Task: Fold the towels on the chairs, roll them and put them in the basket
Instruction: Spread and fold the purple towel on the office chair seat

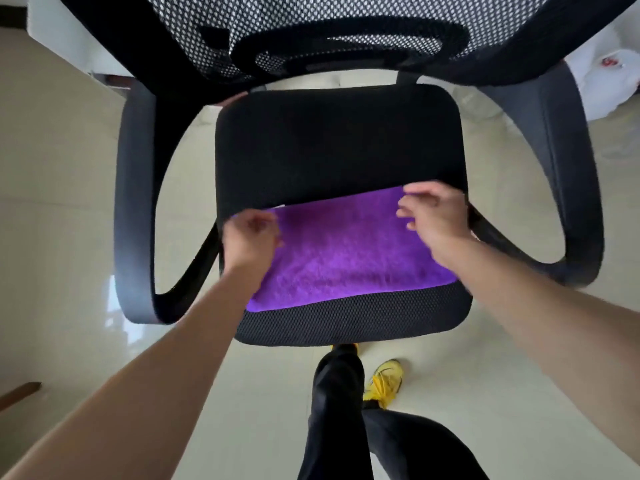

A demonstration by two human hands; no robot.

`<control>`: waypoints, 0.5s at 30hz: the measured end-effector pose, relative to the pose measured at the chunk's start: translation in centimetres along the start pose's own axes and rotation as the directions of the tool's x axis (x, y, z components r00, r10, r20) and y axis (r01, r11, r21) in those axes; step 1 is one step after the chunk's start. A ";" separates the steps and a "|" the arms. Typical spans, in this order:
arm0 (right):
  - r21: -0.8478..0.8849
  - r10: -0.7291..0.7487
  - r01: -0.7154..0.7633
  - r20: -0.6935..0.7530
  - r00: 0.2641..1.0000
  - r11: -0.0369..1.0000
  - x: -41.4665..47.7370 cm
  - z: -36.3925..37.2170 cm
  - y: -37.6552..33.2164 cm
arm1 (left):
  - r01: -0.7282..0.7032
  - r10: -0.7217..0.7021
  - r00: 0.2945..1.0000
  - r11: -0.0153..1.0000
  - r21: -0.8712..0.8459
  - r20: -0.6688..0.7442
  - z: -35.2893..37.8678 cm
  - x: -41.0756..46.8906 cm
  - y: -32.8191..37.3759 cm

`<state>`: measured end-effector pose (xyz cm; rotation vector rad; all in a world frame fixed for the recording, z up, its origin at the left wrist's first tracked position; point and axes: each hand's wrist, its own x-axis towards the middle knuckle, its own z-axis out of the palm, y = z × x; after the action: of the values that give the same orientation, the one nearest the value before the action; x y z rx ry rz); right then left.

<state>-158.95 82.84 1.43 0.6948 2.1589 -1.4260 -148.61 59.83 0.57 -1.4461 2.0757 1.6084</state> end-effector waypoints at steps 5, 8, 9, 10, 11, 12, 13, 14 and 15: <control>-0.082 0.192 -0.176 0.283 0.940 0.981 -0.4 1.6 1.1 | 0.059 -0.086 0.984 0.984 0.169 0.159 1.4 1.3 -1.9; 0.139 0.198 -0.209 0.084 0.976 0.968 2.5 -1.0 0.9 | -0.008 -0.008 0.997 0.977 0.212 0.075 0.6 2.3 -1.6; 0.110 0.187 -0.189 0.024 0.982 0.976 3.2 -1.8 1.0 | -0.041 0.034 0.999 0.964 0.262 0.034 0.1 2.1 -1.6; 0.045 0.168 -0.166 -0.031 0.985 0.985 3.8 -2.4 1.2 | -0.062 0.071 0.997 0.952 0.300 -0.020 -0.6 1.7 -1.7; -0.029 0.137 -0.140 -0.082 0.987 0.990 4.0 -3.0 1.6 | -0.064 0.097 0.992 0.946 0.318 -0.087 -1.5 1.1 -2.0; -0.101 0.094 -0.107 -0.124 0.988 0.989 4.0 -3.4 2.1 | -0.048 0.102 0.982 0.950 0.309 -0.161 -2.4 0.4 -2.5; -0.178 0.030 -0.060 -0.162 0.986 0.982 3.6 -3.8 2.6 | -0.016 0.083 0.970 0.960 0.279 -0.229 -3.3 -0.7 -3.1; -0.253 -0.047 -0.001 -0.182 0.982 0.968 2.9 -4.1 3.2 | 0.018 0.049 0.962 0.970 0.241 -0.269 -4.0 -1.8 -3.8; -0.303 -0.120 0.063 -0.173 0.978 0.951 2.0 -4.4 3.9 | 0.045 0.016 0.962 0.975 0.217 -0.273 -4.4 -2.8 -4.5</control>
<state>-158.41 88.52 -0.97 0.6461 2.5146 -1.0785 -142.02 58.08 1.11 -1.6751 2.2944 1.1792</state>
